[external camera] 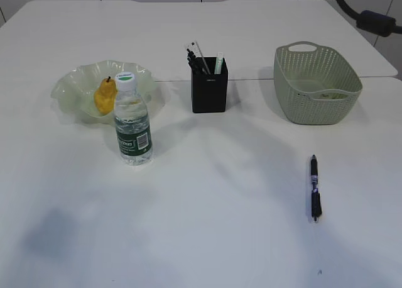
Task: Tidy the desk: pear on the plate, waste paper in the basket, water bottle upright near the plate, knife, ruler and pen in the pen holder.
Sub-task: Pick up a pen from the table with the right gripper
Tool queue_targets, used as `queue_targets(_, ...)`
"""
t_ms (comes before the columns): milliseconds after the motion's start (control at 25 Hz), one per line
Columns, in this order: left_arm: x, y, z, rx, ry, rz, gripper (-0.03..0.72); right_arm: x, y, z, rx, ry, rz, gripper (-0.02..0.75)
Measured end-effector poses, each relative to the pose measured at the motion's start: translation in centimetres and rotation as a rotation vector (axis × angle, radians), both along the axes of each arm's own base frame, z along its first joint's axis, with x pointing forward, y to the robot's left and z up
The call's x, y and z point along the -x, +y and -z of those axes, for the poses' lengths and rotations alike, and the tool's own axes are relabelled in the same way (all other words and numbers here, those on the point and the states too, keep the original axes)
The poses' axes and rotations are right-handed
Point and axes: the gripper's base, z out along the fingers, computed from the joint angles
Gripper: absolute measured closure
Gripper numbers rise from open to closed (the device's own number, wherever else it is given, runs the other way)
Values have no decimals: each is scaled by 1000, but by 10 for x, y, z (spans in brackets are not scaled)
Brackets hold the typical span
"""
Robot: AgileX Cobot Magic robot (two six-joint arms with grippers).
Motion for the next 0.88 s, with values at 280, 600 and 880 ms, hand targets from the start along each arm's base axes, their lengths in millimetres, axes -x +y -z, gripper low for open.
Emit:
queue_targets(280,0,0,0,0,0,0,167,-1,-2,0,46,-36,4,448)
queue_targets(600,0,0,0,0,0,0,167,-2,-3,-1,93,-74,6,447)
queue_targets(880,0,0,0,0,-1,0,167,-4,-2,-9,81,-181,2,448)
